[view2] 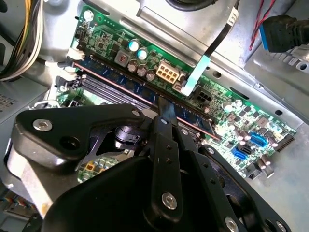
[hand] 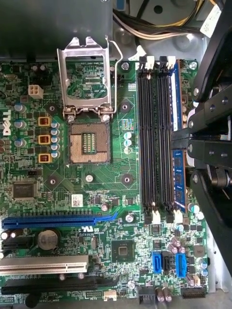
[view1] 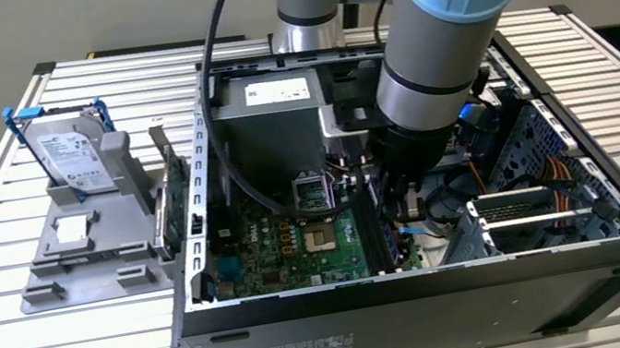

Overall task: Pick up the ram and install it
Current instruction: 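Press down the ram until it locks into place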

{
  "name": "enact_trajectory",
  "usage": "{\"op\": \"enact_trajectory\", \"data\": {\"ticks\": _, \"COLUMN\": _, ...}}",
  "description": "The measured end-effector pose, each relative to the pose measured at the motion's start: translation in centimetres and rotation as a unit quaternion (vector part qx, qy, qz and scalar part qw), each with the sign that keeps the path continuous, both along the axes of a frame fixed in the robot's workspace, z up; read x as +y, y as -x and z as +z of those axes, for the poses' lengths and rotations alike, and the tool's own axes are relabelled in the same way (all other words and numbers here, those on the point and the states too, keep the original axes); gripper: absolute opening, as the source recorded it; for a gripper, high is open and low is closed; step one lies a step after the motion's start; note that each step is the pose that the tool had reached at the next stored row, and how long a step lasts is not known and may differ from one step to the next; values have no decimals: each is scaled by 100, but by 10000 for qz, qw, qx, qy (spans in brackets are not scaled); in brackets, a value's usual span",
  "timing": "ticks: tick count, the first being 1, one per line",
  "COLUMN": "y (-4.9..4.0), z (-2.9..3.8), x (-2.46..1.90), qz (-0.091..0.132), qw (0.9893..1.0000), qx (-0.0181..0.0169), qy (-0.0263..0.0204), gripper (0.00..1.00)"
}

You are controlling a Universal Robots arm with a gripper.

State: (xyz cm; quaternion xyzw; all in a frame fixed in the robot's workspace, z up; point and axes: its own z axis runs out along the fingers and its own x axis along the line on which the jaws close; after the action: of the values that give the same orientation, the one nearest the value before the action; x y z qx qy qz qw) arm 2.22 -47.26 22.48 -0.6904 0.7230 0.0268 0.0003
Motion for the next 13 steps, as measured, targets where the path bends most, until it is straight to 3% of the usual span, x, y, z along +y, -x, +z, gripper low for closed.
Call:
{"op": "enact_trajectory", "data": {"ticks": 5, "y": 0, "z": -23, "x": -1, "qz": 0, "qw": 10000, "qx": 1, "qy": 2, "gripper": 0}}
{"op": "enact_trajectory", "data": {"ticks": 9, "y": 1, "z": -81, "x": -3, "qz": 0, "qw": 10000, "qx": 2, "qy": 6, "gripper": 0}}
{"op": "enact_trajectory", "data": {"ticks": 13, "y": -1, "z": -71, "x": 4, "qz": 0, "qw": 10000, "qx": 6, "qy": 23, "gripper": 0}}
